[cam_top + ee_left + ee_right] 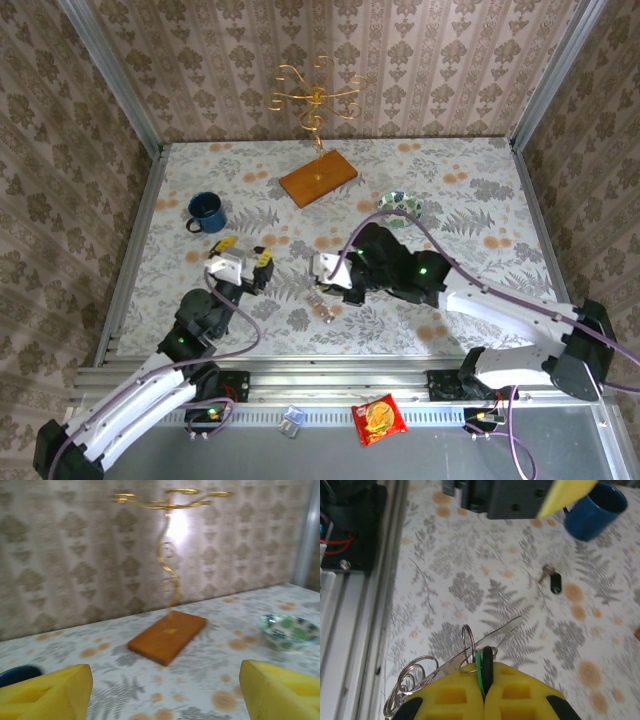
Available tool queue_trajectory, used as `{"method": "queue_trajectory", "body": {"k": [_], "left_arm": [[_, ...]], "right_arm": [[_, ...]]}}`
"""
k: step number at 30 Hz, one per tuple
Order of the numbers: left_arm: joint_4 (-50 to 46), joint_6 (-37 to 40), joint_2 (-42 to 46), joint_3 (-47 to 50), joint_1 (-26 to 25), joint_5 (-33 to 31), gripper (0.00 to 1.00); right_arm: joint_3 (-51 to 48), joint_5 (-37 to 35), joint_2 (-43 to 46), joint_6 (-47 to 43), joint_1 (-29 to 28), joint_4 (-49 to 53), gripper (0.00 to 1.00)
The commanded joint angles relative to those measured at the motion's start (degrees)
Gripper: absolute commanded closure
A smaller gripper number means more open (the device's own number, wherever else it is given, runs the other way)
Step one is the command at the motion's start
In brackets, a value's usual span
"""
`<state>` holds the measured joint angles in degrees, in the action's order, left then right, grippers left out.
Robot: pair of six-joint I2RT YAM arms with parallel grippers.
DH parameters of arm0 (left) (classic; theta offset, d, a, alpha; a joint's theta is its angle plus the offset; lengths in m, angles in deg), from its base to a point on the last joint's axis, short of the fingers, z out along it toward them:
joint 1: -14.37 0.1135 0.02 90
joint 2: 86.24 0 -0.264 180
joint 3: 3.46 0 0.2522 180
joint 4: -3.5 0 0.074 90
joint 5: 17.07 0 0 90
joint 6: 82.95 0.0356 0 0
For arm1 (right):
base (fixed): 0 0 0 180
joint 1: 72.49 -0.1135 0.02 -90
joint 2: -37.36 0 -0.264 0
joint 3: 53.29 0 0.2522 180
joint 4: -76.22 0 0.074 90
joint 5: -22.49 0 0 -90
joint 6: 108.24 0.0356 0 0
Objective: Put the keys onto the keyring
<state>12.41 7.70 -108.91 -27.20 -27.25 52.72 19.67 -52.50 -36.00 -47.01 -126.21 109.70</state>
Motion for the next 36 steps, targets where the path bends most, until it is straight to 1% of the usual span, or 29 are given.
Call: {"method": "queue_trajectory", "body": {"k": [1, 3, 5, 7, 9, 12, 15, 20, 27, 32, 36], "left_arm": [[-10.0, -4.2, 5.0, -0.7, 2.2, -8.2, 0.22], [-13.6, -5.6, 7.5, -1.4, 3.9, -8.6, 0.22], [-17.8, -7.0, 8.3, -2.8, 5.1, -8.7, 0.21], [-21.9, -8.5, 7.9, -4.6, 6.0, -8.7, 0.19], [-24.6, -9.7, 7.1, -5.9, 6.7, -8.5, 0.18], [-26.1, -10.2, 5.5, -6.9, 7.5, -6.8, 0.18], [-24.1, -9.5, 2.9, -6.7, 7.7, -3.3, 0.18], [-21.8, -9.8, -2.2, -7.1, 7.7, -2.3, 0.18], [-18.6, -10.1, -6.4, -6.9, 7.8, -1.0, 0.18], [-19.1, -10.1, -6.9, -6.9, 7.8, -0.4, 0.18], [-19.3, -9.9, -7.2, -6.9, 7.9, -0.1, 0.17]], "right_arm": [[3.7, 1.7, -4.1, 5.6, -2.7, -9.5, 1.0], [5.3, 2.4, -8.5, 10.4, -4.4, -15.2, 1.0], [7.3, 2.6, -12.2, 13.2, -5.6, -17.0, 1.0], [7.6, 1.0, -14.8, 15.7, -5.8, -19.1, 1.0], [6.2, -1.0, -16.1, 16.1, -5.6, -20.3, 1.0], [4.7, -2.1, -17.7, 14.2, -3.8, -16.4, 1.0], [2.3, -4.7, -18.3, 9.5, -1.8, -10.6, 1.0], [-1.2, -10.0, -18.2, 1.0, 1.1, 0.0, 1.0], [-4.4, -12.9, -17.9, -4.7, 4.7, 5.3, 1.0], [-4.8, -19.3, -20.2, -9.8, 5.4, 8.7, 1.0], [-5.2, -21.9, -21.2, -11.9, 5.7, 8.9, 0.99]]}}
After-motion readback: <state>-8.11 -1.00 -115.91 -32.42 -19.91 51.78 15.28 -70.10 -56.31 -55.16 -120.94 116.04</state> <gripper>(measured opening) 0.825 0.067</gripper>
